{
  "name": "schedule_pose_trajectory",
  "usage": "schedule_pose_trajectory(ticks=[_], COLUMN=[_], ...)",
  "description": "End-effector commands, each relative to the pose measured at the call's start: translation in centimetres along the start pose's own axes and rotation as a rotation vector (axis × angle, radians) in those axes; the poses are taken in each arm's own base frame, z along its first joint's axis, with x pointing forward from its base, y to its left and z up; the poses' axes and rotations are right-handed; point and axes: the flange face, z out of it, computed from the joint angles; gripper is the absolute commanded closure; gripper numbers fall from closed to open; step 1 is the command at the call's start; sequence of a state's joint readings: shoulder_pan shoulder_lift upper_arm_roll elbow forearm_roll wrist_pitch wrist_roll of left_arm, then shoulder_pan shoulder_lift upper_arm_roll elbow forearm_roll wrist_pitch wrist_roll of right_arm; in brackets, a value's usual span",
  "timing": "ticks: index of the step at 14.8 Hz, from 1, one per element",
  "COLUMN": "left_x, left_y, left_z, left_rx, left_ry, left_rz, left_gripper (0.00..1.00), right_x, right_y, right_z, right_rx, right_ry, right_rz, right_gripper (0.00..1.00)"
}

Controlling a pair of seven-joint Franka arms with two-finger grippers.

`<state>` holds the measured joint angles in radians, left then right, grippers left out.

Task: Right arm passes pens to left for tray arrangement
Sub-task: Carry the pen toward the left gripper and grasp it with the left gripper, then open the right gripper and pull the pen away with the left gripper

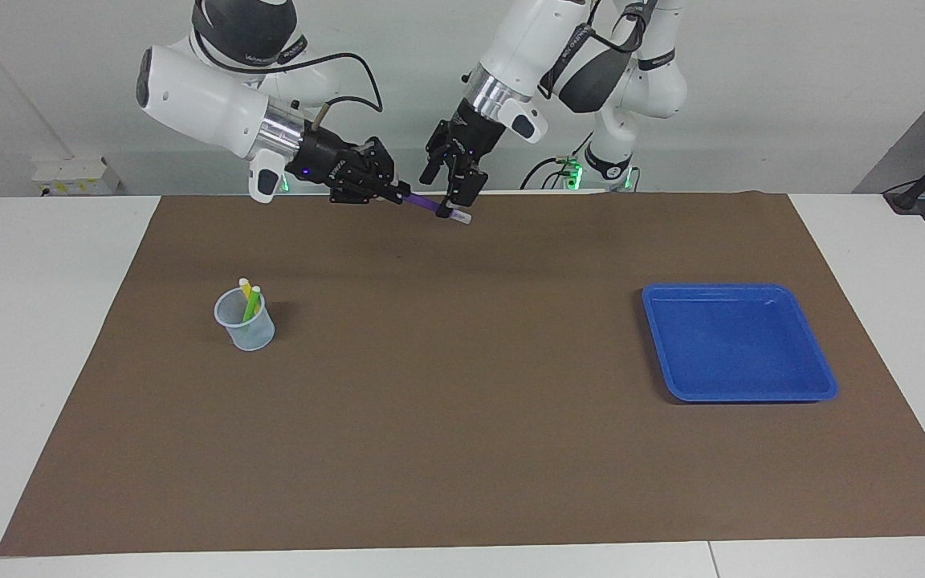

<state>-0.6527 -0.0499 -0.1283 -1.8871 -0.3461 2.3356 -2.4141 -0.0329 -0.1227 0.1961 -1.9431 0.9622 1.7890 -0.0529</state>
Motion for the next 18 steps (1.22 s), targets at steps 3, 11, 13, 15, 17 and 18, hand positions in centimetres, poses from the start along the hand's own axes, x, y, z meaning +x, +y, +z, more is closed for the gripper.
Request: schedule_pose_trajectory(ticks=[3, 11, 13, 15, 17, 18], left_x=[-0.32, -0.31, -0.35, -0.46, -0.42, -0.47], left_y=[-0.17, -0.23, -0.36, -0.75, -0.76, -0.89], left_z=[0.25, 0.19, 0.24, 0.33, 0.35, 0.36], left_rx=[-0.005, -0.007, -0.016, -0.007, -0.009, -0.018], left_ry=[0.034, 0.056, 0.067, 0.078, 0.083, 0.096], left_rz=[0.009, 0.029, 0.05, 0.061, 0.065, 0.085], left_gripper=[0.33, 1.0, 1.0, 1.0, 1.0, 1.0], right_x=[-0.67, -0.63, -0.63, -0.63, -0.62, -0.63], right_y=[-0.03, -0.25, -0.26, -0.26, -0.26, -0.26], right_z=[-0.17, -0.24, -0.24, -0.24, -0.25, -0.24], right_rx=[0.021, 0.039, 0.04, 0.04, 0.04, 0.04], right_ry=[0.02, 0.023, 0.023, 0.023, 0.025, 0.023], right_rz=[0.02, 0.023, 0.023, 0.023, 0.023, 0.025], right_gripper=[1.0, 1.0, 1.0, 1.0, 1.0, 1.0])
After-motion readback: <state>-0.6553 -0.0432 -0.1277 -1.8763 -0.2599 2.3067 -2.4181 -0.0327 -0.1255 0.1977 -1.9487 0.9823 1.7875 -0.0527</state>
